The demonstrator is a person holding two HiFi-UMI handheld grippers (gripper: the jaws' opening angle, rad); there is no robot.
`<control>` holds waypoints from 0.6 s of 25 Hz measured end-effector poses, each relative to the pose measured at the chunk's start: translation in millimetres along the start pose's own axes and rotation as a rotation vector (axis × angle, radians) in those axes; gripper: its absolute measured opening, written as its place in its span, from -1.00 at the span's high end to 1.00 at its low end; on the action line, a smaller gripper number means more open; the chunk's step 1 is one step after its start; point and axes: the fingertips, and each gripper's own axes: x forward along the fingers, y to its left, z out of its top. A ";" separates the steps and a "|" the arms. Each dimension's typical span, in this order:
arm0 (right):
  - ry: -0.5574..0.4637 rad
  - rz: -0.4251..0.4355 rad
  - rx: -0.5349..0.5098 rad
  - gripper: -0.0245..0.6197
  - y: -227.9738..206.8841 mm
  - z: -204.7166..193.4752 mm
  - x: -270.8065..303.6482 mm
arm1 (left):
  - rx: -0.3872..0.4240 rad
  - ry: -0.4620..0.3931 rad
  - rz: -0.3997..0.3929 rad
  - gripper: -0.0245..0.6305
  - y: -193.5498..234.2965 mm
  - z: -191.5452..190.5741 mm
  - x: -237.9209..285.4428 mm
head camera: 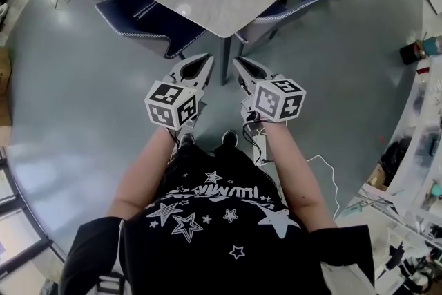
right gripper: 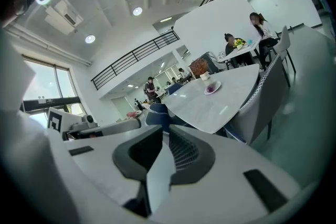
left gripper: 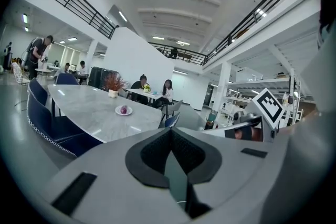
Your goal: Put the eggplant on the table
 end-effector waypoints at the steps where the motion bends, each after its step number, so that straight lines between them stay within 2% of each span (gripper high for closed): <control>1: -0.004 -0.001 -0.002 0.79 2.6 -0.7 1.3 | 0.001 -0.003 0.000 0.90 1.8 -0.9 -4.1; 6: -0.030 -0.021 -0.041 0.79 27.2 3.1 14.1 | 0.003 -0.020 -0.008 0.90 17.1 2.5 -30.2; 15: -0.103 -0.139 -0.112 0.79 88.3 2.5 27.6 | -0.003 -0.038 -0.065 0.90 48.2 12.2 -94.4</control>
